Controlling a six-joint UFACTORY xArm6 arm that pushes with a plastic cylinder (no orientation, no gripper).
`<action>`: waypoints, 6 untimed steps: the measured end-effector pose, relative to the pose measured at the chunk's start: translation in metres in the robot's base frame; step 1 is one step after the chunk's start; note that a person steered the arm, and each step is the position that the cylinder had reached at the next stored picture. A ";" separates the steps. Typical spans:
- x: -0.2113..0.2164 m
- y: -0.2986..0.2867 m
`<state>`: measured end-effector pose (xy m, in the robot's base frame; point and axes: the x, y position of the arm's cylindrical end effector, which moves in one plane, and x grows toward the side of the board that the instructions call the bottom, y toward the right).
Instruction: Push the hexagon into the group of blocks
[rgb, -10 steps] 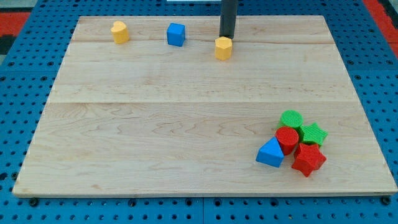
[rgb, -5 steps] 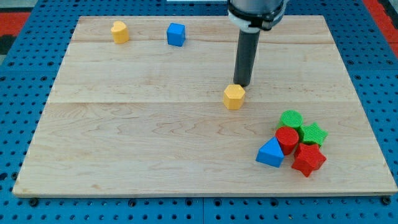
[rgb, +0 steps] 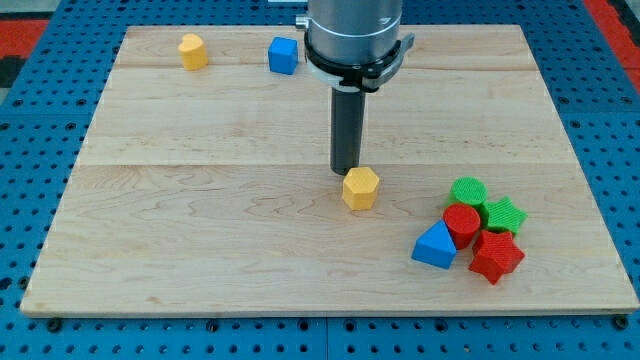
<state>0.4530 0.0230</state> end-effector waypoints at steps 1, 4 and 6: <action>0.005 0.053; 0.028 -0.013; 0.046 0.070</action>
